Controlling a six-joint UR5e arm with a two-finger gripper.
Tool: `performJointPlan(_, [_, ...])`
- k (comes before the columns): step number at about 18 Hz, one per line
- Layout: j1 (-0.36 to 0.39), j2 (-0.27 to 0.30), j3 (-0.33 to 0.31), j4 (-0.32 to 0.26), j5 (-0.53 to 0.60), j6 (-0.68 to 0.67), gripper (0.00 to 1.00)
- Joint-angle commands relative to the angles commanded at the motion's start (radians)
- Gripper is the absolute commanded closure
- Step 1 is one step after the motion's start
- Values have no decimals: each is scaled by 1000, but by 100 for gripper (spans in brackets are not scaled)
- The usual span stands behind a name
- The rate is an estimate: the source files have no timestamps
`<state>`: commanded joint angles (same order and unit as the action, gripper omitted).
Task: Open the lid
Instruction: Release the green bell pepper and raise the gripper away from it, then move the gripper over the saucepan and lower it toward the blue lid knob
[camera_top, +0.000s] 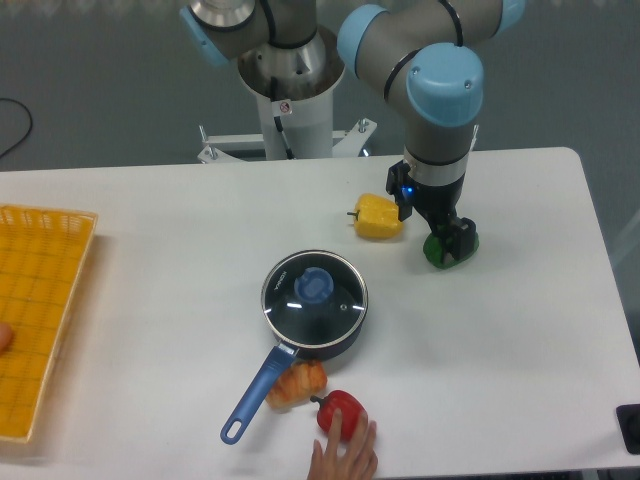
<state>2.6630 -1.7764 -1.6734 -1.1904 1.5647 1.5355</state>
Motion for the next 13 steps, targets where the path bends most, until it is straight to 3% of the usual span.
performJointPlan(6, [-1, 8, -5, -6, -5, -20, 0])
performJointPlan(13, [-15, 22, -16, -2, -2, -250, 0])
